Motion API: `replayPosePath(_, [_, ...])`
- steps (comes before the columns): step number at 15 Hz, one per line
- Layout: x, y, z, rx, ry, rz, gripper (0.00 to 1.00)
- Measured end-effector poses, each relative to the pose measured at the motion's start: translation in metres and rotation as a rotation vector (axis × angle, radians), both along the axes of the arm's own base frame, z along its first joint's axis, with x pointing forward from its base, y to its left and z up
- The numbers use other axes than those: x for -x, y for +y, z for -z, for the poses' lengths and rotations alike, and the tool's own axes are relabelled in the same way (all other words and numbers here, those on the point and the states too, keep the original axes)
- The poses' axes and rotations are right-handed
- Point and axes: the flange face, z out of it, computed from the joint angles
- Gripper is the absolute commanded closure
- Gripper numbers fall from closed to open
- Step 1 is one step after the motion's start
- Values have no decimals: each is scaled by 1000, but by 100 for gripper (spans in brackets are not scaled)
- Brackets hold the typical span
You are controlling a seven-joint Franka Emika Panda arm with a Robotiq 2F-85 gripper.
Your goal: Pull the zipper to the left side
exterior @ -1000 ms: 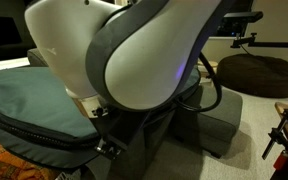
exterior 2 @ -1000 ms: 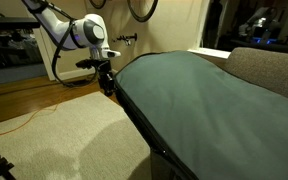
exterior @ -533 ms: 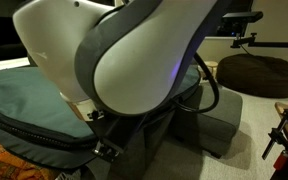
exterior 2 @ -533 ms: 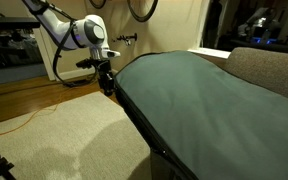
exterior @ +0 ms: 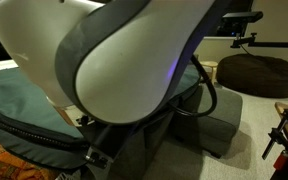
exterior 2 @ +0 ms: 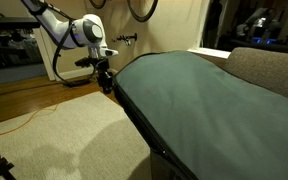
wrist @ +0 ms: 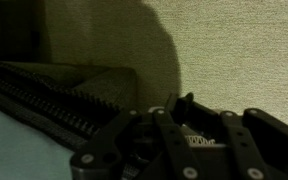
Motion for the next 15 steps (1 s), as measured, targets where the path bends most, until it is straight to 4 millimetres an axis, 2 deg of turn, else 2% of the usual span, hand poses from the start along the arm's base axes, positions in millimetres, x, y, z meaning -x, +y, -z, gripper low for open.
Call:
replayPosePath(1, [0, 1, 0, 1, -1, 1, 68])
replayPosePath(2, [0, 2, 0, 3, 0, 5, 66])
replayPosePath(3, [0, 3, 0, 4, 0, 6, 87])
replayPosePath(6, [-7, -2, -1, 7, -12, 8, 67])
replayPosePath(15, [-9, -2, -3, 6, -15, 9, 66])
